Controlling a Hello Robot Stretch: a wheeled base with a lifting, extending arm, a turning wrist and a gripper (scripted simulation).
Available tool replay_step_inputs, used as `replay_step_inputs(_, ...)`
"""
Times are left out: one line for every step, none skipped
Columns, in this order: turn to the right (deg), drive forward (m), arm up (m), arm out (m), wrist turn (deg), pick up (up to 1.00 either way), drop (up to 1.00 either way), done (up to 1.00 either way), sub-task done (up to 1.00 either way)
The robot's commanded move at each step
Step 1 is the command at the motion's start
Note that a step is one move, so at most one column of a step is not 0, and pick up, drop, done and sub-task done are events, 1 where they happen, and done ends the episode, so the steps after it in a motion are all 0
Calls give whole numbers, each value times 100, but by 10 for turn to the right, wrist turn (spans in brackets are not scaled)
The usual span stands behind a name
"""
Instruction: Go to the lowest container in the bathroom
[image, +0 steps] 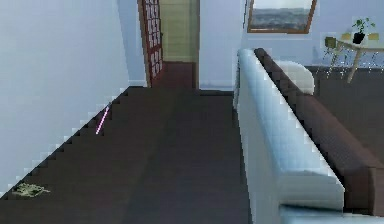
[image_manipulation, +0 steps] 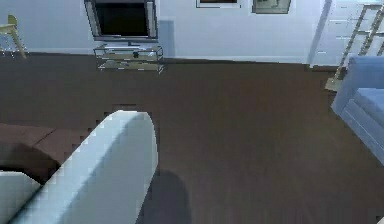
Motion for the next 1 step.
replay_step_inputs(-60, 0, 0, 0, 0, 0, 0, 0, 0)
